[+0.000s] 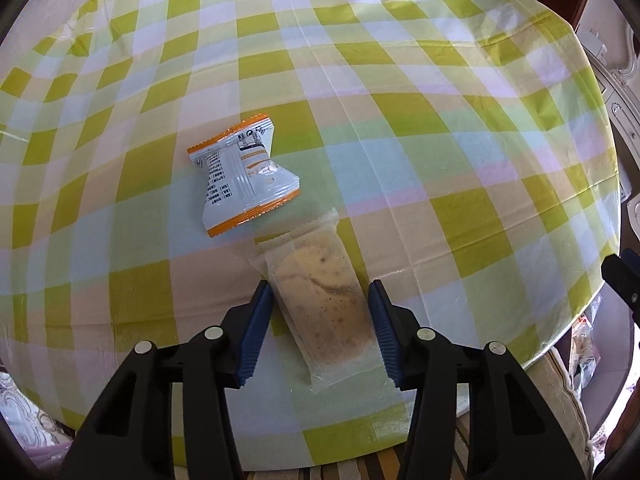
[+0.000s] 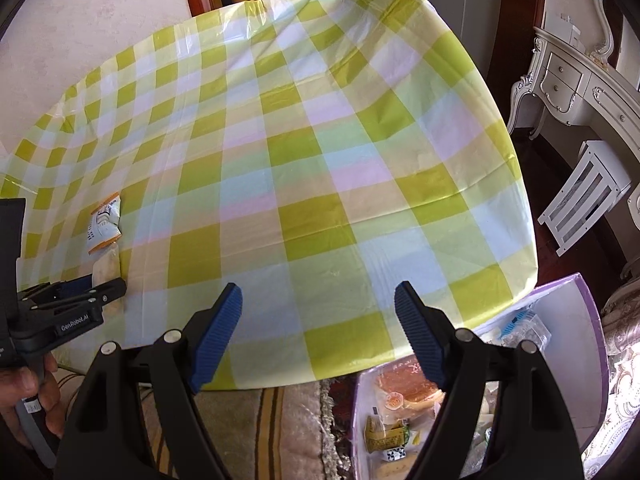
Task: Organize snacks
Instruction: 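Move both open tools back to the last snacks on the tablecloth, then grasp the clear bread bag with the left tool while the right tool grasps the orange-trimmed packet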
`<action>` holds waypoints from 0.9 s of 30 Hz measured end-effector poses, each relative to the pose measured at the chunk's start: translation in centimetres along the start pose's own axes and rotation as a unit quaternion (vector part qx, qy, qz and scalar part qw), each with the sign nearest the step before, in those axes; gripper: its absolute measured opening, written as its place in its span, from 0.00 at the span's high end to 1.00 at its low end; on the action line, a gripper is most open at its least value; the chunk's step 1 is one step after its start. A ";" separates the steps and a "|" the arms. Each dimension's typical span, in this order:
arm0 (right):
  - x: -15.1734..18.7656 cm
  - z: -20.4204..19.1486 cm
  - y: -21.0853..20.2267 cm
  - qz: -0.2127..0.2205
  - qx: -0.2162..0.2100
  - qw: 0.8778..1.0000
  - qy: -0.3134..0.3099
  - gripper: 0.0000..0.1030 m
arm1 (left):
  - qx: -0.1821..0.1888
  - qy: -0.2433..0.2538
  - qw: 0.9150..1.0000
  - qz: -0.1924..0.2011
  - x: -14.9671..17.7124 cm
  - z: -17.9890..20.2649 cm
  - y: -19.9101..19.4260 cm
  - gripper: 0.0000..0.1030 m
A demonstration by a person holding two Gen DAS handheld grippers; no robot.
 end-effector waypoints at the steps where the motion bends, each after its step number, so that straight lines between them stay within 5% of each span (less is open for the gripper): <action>1: -0.2 -0.7 0.1 0.000 -0.004 1.000 -0.001 0.24 | 0.001 0.001 1.000 0.001 0.0 0.0 0.0 0.56; 3: -0.6 -2.2 0.3 0.001 -0.013 1.000 -0.006 0.23 | 0.006 -0.004 1.000 0.006 0.2 -0.3 -0.3 0.65; 12: 0.0 -10.2 2.1 -0.010 -0.045 0.997 -0.054 0.21 | 0.024 -0.095 0.995 0.036 1.6 -5.0 -1.7 0.66; 27: 2.7 -23.1 5.6 -0.025 -0.074 0.986 -0.149 0.21 | -0.019 -0.208 0.975 0.075 3.7 -14.6 -3.1 0.66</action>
Point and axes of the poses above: each gripper's, at about its wrist camera, not at the fingertips, and y roughly the way its jaws point, z to its right, x to its underside, the point moved 10 cm from there along y, roughly the way its jaws point, and after that the axes turned 13 degrees about y, right-handed, at the moved point
